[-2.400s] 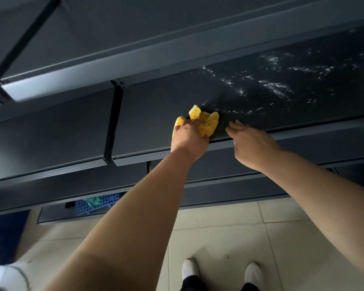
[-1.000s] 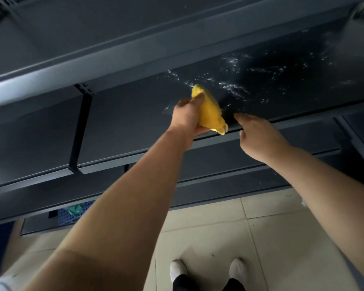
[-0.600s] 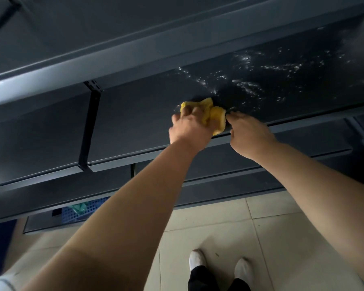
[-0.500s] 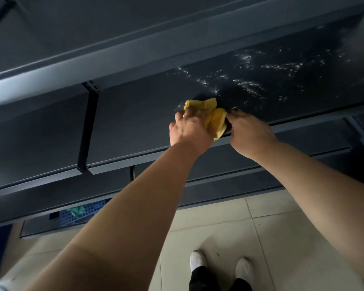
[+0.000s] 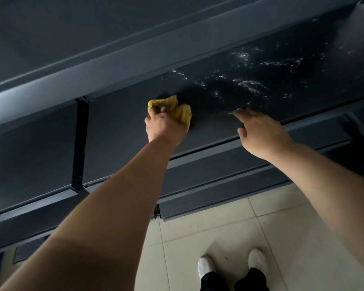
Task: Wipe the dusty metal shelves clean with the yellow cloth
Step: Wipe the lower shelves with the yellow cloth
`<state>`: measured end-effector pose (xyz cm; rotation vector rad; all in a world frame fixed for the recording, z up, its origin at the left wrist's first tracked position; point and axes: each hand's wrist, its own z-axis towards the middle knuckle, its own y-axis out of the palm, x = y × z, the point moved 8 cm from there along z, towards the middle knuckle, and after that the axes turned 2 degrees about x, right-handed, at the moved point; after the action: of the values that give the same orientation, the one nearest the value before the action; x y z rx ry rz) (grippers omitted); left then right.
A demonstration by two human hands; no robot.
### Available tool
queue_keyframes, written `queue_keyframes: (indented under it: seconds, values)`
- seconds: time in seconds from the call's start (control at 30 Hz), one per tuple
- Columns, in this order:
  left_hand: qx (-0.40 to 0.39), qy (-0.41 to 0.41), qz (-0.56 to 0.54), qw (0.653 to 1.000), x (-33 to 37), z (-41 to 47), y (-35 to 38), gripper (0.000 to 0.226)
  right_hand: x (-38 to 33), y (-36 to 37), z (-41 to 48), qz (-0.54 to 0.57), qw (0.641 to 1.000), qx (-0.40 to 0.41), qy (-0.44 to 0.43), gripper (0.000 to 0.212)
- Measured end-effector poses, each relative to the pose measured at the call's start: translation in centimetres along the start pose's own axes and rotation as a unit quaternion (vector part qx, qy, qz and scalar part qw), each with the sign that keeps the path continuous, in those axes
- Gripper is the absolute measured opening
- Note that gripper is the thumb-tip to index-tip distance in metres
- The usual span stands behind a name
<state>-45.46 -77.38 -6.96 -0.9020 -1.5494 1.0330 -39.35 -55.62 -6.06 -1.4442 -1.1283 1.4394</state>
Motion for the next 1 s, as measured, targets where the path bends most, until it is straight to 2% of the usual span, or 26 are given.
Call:
queue_keyframes:
  seconds: [0.17,0.27,0.33,0.4,0.43,0.47,0.53,0.6,0.77,0.87,1.0]
  values:
    - [-0.034,0.049,-0.007,0.998,5.9,1.1,1.9,0.07,1.1,-1.0,1.2,0.048,0.998,0.049,-0.015,0.046]
    - [-0.074,0.049,-0.065,0.994,9.6,1.1,3.6,0.06,1.0,-2.0,2.4,0.076,0.993,0.085,-0.042,0.045]
    - [-0.095,0.026,-0.193,0.976,10.4,1.0,3.8,0.057,0.4,-2.2,3.3,0.08,0.991,0.091,-0.059,0.04]
    - [-0.103,-0.013,-0.378,0.92,9.5,0.5,3.1,0.06,-0.5,-2.2,4.3,0.081,0.991,0.083,-0.06,0.035]
    - [-0.08,-0.023,-0.429,0.899,8.5,0.2,2.4,0.061,-1.1,-2.0,4.8,0.082,0.993,0.069,-0.056,0.038]
    - [-0.047,-0.029,-0.441,0.896,7.2,0.1,1.6,0.06,-1.9,-1.8,5.2,0.078,0.994,0.05,-0.053,0.044]
    - [0.003,-0.05,-0.348,0.936,4.1,0.6,0.3,0.052,-3.3,-0.9,5.8,0.063,0.997,0.007,-0.048,0.064]
    - [0.018,-0.101,-0.184,0.978,0.6,1.2,-0.5,0.045,-4.4,0.2,6.5,0.059,0.997,-0.019,-0.039,0.076]
    - [0.046,-0.102,-0.081,0.99,-3.3,1.7,-1.6,0.048,-8.4,2.2,8.5,0.088,0.991,-0.017,-0.1,0.067]
    - [0.057,-0.111,-0.06,0.99,-4.6,2.8,-2.0,0.05,-11.2,2.7,10.3,0.106,0.984,-0.003,-0.141,0.06]
    - [0.078,-0.12,-0.045,0.989,-5.5,5.0,-2.7,0.045,-13.4,4.2,14.0,0.12,0.983,-0.008,-0.141,0.056]
